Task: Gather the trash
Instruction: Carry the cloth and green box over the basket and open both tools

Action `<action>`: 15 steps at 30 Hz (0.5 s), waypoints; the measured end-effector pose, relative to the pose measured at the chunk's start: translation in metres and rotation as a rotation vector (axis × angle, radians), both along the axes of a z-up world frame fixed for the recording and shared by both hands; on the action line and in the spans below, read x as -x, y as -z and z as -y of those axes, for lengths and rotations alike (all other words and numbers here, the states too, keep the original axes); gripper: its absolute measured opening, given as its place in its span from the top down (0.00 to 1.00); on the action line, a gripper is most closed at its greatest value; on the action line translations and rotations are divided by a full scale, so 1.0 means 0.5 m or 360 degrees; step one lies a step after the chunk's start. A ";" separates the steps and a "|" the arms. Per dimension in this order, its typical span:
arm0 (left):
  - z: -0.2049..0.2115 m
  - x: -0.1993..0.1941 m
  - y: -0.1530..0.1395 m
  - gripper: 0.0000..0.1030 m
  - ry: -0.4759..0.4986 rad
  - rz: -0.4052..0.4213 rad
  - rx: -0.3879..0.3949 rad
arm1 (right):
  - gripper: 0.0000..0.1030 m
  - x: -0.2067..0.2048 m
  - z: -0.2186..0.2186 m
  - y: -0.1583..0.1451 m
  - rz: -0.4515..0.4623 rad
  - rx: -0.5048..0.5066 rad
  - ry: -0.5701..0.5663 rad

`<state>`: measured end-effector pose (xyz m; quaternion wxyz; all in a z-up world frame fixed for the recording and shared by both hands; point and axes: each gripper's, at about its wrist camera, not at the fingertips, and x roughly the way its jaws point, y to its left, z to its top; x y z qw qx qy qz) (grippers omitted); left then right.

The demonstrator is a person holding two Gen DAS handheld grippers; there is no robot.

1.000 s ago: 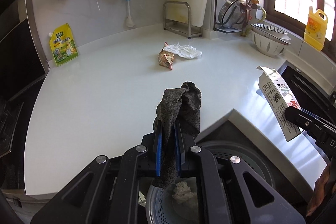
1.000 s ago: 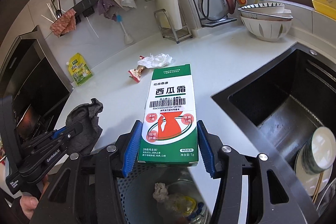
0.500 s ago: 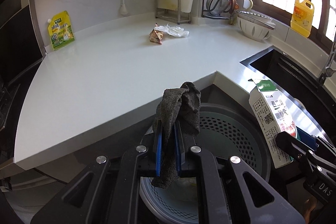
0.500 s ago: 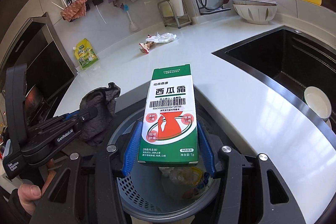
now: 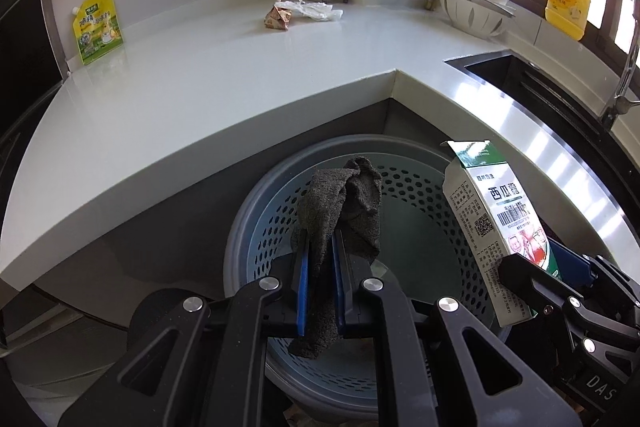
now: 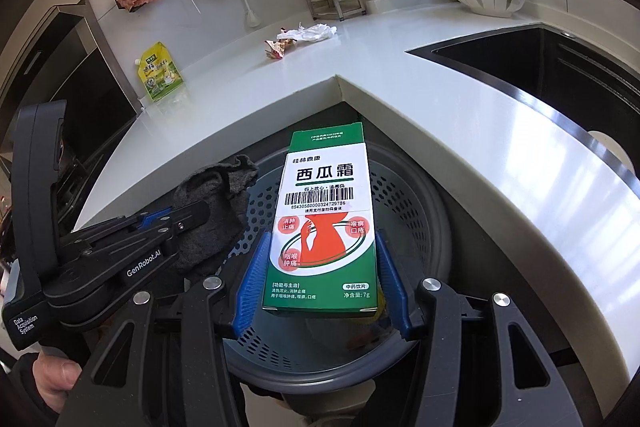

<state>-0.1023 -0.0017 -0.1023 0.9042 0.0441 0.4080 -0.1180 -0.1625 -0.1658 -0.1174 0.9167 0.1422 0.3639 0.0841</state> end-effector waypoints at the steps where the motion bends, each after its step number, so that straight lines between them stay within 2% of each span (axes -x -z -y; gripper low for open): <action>1: -0.001 -0.002 0.002 0.90 -0.0004 -0.0003 -0.0001 | 0.51 -0.001 0.001 0.003 -0.0007 -0.0004 -0.0001; 15: 0.006 -0.024 0.036 0.90 -0.0018 -0.0094 -0.0002 | 0.51 -0.020 0.004 0.042 -0.0102 -0.0014 -0.0031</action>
